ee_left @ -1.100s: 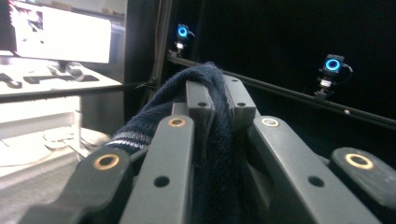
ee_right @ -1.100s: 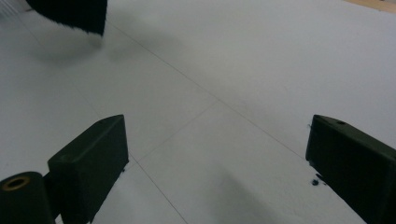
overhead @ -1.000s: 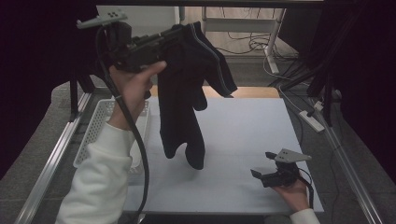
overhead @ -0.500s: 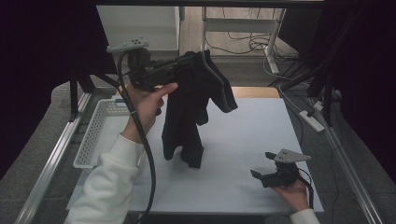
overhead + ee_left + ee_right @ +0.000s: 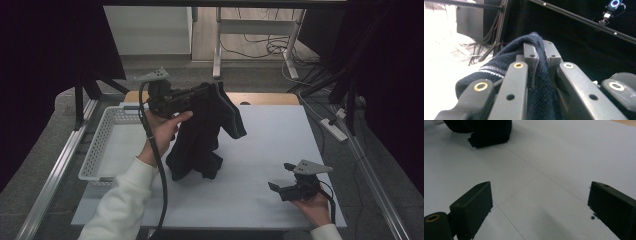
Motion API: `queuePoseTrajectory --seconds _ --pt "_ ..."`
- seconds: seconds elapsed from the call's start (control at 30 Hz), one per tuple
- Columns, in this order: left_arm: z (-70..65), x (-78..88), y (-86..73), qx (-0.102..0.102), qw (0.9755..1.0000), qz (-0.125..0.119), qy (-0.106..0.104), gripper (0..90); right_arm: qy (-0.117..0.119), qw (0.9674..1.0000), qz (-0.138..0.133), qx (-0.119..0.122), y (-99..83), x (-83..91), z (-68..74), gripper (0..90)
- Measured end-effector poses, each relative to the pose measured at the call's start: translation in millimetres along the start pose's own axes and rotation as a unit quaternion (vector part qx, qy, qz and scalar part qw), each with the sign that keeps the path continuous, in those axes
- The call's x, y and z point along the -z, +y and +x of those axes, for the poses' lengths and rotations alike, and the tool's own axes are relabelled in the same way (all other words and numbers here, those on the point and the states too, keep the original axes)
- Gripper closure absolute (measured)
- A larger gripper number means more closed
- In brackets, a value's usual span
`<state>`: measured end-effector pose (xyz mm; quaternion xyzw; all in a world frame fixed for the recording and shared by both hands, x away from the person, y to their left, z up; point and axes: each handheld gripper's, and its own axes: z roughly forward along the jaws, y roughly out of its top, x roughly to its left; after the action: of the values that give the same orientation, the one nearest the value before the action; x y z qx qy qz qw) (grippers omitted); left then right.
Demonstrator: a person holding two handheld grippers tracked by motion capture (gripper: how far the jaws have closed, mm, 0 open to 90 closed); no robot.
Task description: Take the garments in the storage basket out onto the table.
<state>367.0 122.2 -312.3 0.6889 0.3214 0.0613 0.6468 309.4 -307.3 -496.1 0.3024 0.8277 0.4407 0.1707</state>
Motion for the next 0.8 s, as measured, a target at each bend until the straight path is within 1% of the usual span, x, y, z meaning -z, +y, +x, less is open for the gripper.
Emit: queuePoseTrajectory --seconds 0.1,0.17,0.23,0.37,0.53,0.6,0.73,0.77,0.8 --pt "5.4 -6.7 -10.2 0.007 0.9999 0.008 -0.007 82.6 -0.001 1.0000 0.001 0.001 -0.2 -0.6 0.0 5.7" --pt "7.0 -11.7 -15.8 0.008 0.9998 0.016 -0.008 82.5 -0.002 1.0000 0.003 0.001 -0.6 -1.6 0.3 5.7" --pt "7.7 -16.6 -19.8 0.008 0.9996 0.024 -0.011 82.5 0.000 1.0000 0.004 0.002 -0.6 -2.0 0.3 5.7" --pt "7.0 -24.9 -24.9 0.009 0.9994 0.031 -0.015 82.5 -0.001 1.0000 0.003 0.002 -0.6 -1.9 1.2 5.7" --pt "7.7 -34.7 -32.1 0.010 0.9989 0.044 -0.013 82.5 -0.001 1.0000 0.005 0.005 -0.6 -1.9 1.3 5.7" --pt "8.6 -35.8 -33.8 0.011 0.9988 0.046 -0.012 82.5 -0.002 1.0000 0.005 0.005 -0.7 -1.8 1.2 5.7" --pt "13.5 -41.0 -41.9 0.016 0.9981 0.059 -0.007 82.4 -0.002 1.0000 0.005 0.003 -0.6 -1.6 1.3 5.7" --pt "16.3 -43.5 -46.0 0.022 0.9977 0.063 -0.008 82.4 -0.002 1.0000 0.005 0.005 -0.7 -2.1 1.4 5.7" --pt "16.3 -43.5 -46.0 0.022 0.9977 0.063 -0.008 82.4 -0.002 1.0000 0.005 0.005 -0.7 -2.1 1.4 5.7"
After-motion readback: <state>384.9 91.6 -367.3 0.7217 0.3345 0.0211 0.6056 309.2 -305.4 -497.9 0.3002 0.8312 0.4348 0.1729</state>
